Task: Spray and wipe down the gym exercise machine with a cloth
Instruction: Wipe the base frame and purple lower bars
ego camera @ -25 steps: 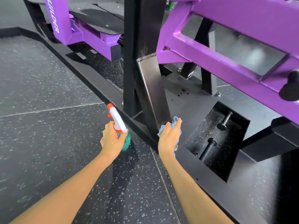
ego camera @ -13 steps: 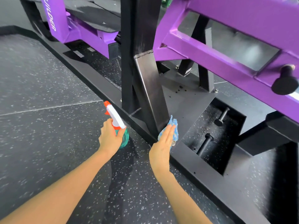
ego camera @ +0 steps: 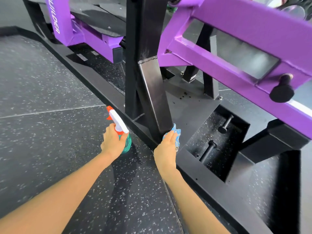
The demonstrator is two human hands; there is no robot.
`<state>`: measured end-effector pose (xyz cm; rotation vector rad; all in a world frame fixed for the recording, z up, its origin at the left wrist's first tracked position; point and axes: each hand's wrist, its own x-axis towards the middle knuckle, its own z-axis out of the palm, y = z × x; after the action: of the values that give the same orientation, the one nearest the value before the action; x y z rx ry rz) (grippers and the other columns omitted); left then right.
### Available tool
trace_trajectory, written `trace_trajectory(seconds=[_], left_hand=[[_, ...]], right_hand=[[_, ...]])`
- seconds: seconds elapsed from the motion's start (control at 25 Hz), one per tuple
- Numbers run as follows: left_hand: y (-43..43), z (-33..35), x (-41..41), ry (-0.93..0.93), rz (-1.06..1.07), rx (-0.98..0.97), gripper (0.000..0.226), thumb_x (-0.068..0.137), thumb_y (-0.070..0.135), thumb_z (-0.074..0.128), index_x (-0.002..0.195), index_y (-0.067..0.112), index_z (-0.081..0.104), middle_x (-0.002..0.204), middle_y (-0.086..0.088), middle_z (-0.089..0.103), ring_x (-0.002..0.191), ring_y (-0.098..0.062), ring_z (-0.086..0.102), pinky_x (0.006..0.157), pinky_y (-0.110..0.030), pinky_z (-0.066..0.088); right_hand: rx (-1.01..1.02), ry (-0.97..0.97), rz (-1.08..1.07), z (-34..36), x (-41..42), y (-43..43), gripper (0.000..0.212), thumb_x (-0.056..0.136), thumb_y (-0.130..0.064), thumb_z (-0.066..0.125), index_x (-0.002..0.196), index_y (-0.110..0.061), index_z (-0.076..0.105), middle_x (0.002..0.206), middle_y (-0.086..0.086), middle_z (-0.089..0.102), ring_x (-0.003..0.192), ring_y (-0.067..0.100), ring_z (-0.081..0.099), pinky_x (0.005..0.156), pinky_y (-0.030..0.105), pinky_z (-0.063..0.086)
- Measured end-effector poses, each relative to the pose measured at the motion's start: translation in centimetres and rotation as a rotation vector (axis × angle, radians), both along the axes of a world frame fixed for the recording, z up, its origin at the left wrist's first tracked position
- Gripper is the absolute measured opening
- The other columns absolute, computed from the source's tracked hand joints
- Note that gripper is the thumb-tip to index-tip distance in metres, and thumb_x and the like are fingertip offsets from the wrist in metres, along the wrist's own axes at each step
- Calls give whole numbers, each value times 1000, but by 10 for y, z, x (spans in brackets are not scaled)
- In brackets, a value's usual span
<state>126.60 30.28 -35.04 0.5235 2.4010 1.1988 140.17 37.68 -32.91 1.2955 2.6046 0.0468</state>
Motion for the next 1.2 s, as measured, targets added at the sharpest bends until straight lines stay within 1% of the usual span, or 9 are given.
trace_trajectory(seconds=[0.08, 0.16, 0.32, 0.44, 0.52, 0.64, 0.8, 0.96, 1.2], left_hand=[[-1, 1, 1, -1, 13, -13, 44, 96, 22, 59, 131, 4, 42, 132, -15, 48, 124, -34, 48, 100, -53, 41], [-2, 4, 4, 10, 19, -37, 42, 96, 22, 59, 129, 3, 43, 131, -15, 48, 123, -34, 48, 98, -53, 39], [-7, 10, 5, 23, -4, -106, 41, 97, 26, 57, 128, 3, 43, 130, -15, 48, 122, -35, 48, 100, -57, 39], [-9, 14, 10, 11, 34, -106, 35, 97, 24, 56, 124, 3, 44, 128, -15, 50, 122, -35, 48, 101, -58, 37], [-10, 16, 12, 9, 39, -123, 31, 98, 23, 54, 120, 4, 44, 127, -15, 49, 122, -35, 46, 100, -56, 36], [-14, 16, 8, -8, -3, -165, 32, 99, 25, 52, 122, 5, 42, 128, -13, 47, 125, -35, 43, 101, -54, 34], [-15, 13, 2, -48, -47, -69, 33, 97, 17, 56, 123, -1, 43, 129, -19, 45, 124, -37, 43, 100, -48, 36], [-13, 10, -6, -93, -117, -68, 38, 96, 15, 58, 127, -1, 41, 132, -20, 42, 123, -36, 43, 102, -42, 35], [-12, 6, -9, -76, -154, -65, 43, 96, 15, 59, 130, 0, 39, 135, -19, 41, 125, -33, 42, 103, -37, 33]], right_hand=[[-188, 416, -110, 20, -14, -2, 58, 87, 11, 39, 143, 6, 26, 152, 29, 14, 142, 41, 13, 114, 41, 24], [-171, 388, -60, 15, -11, -11, 65, 90, 8, 35, 146, 10, 1, 155, 28, -2, 145, 38, 1, 118, 37, 17], [-140, 135, -47, -5, 16, -4, 48, 96, -8, 39, 140, 8, 32, 142, 40, 25, 132, 50, 28, 113, 47, 25], [-355, 707, -130, 38, -2, 4, 52, 88, 7, 36, 138, -9, 32, 123, 20, 48, 89, 27, 49, 75, 30, 43], [-311, 931, -58, 44, -26, 1, 69, 88, 10, 35, 150, -12, 15, 145, 15, 36, 115, 31, 47, 92, 32, 40], [-74, 967, 4, 12, -46, 2, 66, 95, -5, 41, 146, 9, 2, 156, 24, 2, 146, 32, 6, 119, 30, 8], [-339, 880, 24, 12, -28, 30, 87, 87, -26, 41, 147, 0, -16, 156, 9, -23, 144, 19, -20, 119, 36, -7], [-401, 881, 133, 4, 1, 50, 85, 89, -8, 56, 150, -4, -4, 159, 7, -7, 146, 15, -9, 119, 39, 5], [-197, 829, -113, 2, -28, 51, 110, 76, -40, 76, 148, 2, 5, 152, 18, 18, 140, 34, 20, 115, 42, 16]])
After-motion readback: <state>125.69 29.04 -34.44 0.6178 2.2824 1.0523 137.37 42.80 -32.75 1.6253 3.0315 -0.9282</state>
